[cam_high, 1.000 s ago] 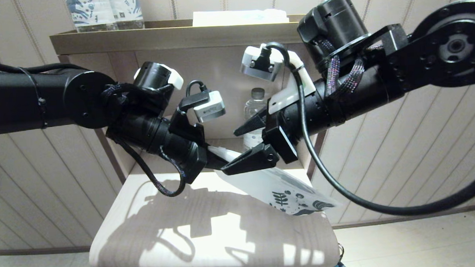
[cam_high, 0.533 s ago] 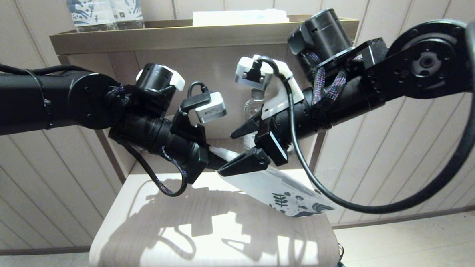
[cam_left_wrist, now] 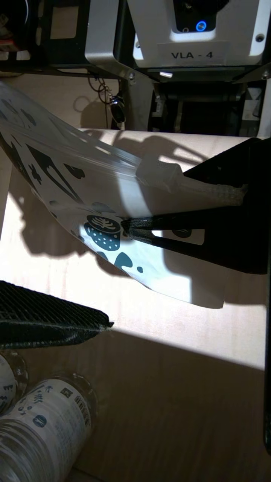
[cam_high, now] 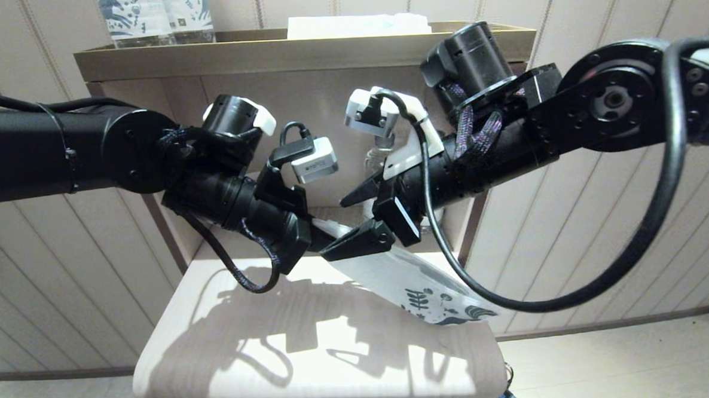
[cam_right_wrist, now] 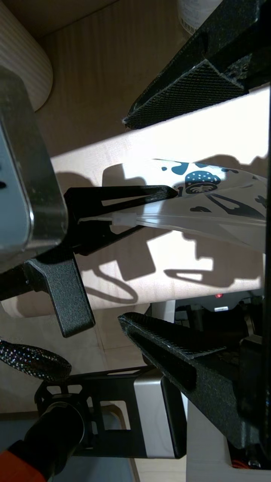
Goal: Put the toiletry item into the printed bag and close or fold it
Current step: Close the strorage bag and place it on the desk
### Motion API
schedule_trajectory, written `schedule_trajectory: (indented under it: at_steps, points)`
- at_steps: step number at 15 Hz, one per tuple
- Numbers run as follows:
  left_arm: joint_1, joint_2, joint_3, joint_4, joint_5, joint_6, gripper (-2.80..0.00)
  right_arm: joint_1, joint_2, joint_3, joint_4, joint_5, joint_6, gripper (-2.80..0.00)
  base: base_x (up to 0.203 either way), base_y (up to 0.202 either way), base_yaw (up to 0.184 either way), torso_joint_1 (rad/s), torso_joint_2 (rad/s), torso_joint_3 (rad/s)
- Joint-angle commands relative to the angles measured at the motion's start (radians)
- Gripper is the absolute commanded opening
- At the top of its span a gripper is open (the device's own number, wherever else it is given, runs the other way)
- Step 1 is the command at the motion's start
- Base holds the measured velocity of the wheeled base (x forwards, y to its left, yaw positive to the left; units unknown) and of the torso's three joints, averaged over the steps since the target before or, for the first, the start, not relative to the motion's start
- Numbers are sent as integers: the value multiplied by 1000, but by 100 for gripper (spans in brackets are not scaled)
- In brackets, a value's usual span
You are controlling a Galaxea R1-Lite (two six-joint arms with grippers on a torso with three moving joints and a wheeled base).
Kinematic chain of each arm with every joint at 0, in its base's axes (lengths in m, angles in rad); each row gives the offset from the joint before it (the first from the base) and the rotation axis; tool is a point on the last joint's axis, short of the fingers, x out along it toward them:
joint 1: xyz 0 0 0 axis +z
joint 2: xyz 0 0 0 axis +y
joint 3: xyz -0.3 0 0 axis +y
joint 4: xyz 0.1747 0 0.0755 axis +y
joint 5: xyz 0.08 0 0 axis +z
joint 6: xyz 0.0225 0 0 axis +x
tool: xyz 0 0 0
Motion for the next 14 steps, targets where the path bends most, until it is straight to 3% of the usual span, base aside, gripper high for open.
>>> schedule_trajectory:
  at_steps: [1, 6, 7, 14]
  points:
    - [0, 1, 0, 3, -4, 3, -280, 1, 8, -3, 3, 3, -2, 0, 0, 0, 0, 0, 0, 0]
    - [0, -4, -2, 3, -4, -4, -280, 2, 8, -15, 3, 5, -2, 0, 0, 0, 0, 0, 0, 0]
    - [0, -6, -2, 3, -4, -4, -280, 2, 8, -15, 3, 5, -1, -280, 0, 0, 0, 0, 0, 0]
    - [0, -6, -2, 2, -4, -3, -280, 0, 13, -15, 3, 11, -5, -280, 0, 0, 0, 0, 0, 0]
